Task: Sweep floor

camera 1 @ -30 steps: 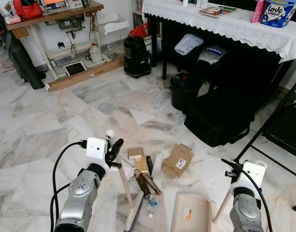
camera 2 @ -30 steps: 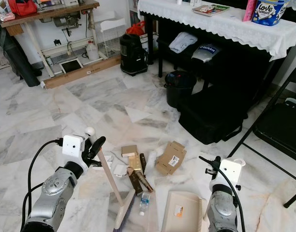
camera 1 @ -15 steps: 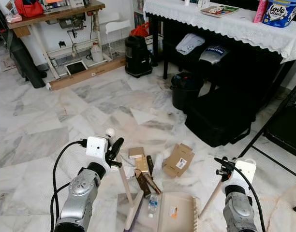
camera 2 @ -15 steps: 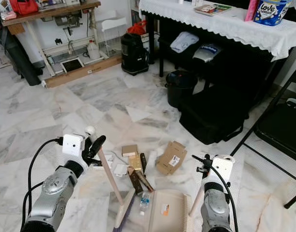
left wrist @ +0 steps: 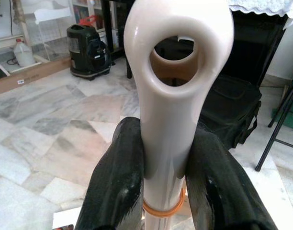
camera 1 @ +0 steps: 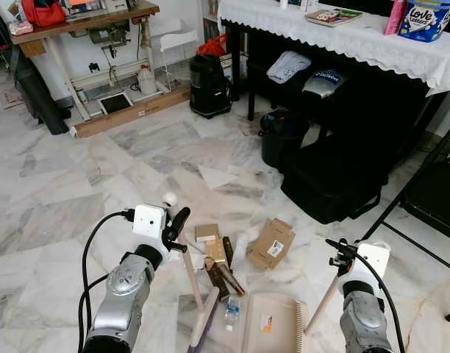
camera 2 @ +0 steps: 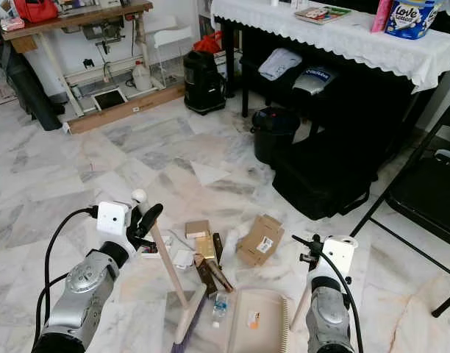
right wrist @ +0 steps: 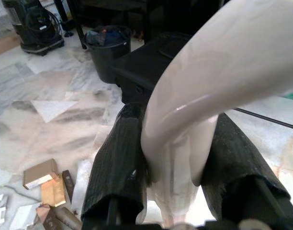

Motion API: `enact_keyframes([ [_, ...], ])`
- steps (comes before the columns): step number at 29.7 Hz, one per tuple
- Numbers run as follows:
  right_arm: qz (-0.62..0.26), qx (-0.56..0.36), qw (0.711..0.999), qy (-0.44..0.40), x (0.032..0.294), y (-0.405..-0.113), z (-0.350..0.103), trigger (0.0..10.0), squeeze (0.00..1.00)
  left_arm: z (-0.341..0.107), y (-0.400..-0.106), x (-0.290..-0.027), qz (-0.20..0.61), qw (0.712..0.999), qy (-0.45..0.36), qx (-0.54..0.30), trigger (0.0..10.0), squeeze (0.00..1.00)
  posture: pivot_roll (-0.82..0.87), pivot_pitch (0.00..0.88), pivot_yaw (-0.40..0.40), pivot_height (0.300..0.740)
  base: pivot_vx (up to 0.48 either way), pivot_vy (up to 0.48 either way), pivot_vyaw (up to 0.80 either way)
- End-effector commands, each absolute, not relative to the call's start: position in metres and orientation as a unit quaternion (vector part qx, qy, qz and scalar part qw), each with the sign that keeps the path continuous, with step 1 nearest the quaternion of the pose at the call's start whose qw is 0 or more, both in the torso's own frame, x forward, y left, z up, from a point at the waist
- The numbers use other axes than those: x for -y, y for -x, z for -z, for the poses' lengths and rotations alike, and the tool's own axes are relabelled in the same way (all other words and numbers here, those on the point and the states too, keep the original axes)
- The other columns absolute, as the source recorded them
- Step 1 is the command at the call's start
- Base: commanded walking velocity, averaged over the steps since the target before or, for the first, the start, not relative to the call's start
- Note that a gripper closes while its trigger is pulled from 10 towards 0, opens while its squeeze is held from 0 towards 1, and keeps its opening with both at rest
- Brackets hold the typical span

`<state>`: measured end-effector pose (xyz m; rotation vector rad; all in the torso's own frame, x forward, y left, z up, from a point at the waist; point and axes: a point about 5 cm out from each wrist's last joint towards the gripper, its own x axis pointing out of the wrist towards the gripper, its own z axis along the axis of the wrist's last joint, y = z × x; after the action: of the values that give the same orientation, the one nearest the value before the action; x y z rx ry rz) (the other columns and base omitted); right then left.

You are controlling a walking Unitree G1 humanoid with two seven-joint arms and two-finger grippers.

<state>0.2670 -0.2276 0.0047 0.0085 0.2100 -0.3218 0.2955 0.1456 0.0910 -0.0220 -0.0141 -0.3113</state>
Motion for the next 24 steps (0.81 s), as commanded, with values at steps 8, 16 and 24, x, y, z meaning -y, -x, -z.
enact_keyframes([
  [8,0.159,-0.108,0.981,0.007,0.228,-0.277,-0.011,10.0,0.00,-0.098,-0.298,-0.145,0.154,0.988,0.001,0.021,10.0,0.00,0.11,0.000,0.021,0.740,0.000,0.000,0.00],
  [16,0.156,-0.101,0.983,0.005,0.227,-0.280,-0.014,10.0,0.00,-0.089,-0.298,-0.143,0.154,0.988,-0.006,-0.001,10.0,0.00,0.10,0.000,0.020,0.740,0.000,0.000,0.00],
  [24,0.163,-0.097,0.982,0.007,0.234,-0.279,-0.015,10.0,0.00,-0.078,-0.305,-0.142,0.138,0.989,0.037,-0.028,10.0,0.00,0.08,0.000,0.019,0.740,0.000,0.000,0.00],
])
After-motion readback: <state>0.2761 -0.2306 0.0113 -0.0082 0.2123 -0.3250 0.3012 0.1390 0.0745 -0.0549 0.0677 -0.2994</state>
